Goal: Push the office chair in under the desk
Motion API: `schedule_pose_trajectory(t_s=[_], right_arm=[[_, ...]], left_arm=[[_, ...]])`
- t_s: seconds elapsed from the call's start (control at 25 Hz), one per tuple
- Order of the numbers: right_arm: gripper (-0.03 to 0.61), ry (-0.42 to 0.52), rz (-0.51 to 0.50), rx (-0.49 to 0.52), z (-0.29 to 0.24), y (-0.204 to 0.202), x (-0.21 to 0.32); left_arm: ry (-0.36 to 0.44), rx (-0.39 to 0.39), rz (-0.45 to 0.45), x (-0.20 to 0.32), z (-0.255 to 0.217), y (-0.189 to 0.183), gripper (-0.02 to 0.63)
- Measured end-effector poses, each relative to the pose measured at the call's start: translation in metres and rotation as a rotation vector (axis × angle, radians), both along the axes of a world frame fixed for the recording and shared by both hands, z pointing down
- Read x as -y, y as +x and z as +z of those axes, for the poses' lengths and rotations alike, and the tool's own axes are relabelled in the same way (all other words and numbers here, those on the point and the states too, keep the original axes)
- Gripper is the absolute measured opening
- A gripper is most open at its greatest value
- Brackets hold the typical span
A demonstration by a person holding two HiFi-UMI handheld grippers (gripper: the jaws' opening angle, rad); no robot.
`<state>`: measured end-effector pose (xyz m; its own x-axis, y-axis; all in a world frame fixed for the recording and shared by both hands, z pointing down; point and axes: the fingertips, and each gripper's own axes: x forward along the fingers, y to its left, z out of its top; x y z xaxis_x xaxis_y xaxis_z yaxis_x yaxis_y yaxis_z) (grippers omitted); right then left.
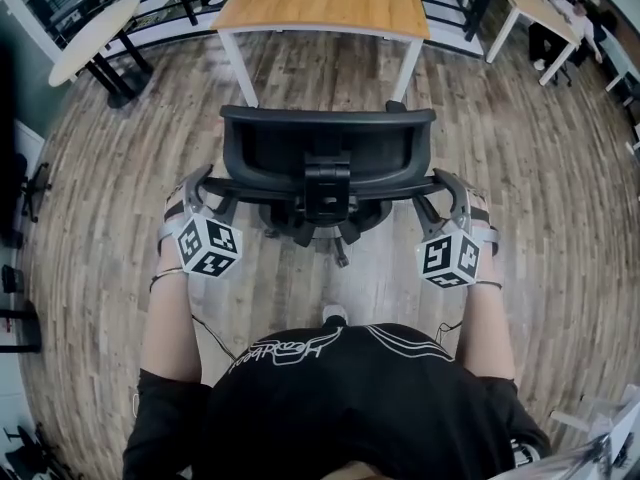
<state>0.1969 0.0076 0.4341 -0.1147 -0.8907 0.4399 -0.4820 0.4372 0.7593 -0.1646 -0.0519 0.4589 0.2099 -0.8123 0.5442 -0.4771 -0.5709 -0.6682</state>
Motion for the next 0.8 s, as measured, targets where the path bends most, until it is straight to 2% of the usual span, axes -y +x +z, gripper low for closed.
schedule_pose_trajectory(t_s=[0.24, 0.8], right_arm=[[0.270, 0.009, -0.007, -0.015, -0.001, 0.015, 0.028], [0.270, 0.034, -0.003, -0.033, -0.002, 0.010, 0.077]], left_arm=[[-0.001, -0.004, -0.007, 0.022, -0.001, 0.014, 0.272], [0.022, 0.002, -0.031, 0.081, -0.001, 0.009, 0.272]])
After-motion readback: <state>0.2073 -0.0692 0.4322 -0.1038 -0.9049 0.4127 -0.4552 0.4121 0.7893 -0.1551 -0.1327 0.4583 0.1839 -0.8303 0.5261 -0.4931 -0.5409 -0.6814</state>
